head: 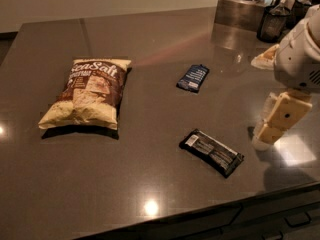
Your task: Move rxbar chocolate near brown chip bag
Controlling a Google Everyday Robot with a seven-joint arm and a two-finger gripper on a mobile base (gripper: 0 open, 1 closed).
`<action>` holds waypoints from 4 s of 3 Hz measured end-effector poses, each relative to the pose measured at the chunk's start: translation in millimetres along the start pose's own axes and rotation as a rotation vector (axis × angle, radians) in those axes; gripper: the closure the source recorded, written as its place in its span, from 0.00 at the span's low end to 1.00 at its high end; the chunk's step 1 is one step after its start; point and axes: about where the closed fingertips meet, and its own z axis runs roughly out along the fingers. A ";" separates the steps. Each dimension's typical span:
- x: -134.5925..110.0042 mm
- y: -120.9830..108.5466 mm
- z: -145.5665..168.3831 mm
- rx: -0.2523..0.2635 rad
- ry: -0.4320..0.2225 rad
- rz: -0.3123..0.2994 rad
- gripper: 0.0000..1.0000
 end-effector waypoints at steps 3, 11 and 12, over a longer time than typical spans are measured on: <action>-55.4 46.2 81.0 -0.028 -0.167 -0.043 0.00; -116.2 27.7 118.0 -0.178 -0.173 0.047 1.00; -168.0 30.8 115.7 -0.212 -0.216 -0.042 1.00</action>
Offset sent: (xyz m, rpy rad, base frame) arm -0.0120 0.0919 -0.0749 0.1867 -0.0415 0.0865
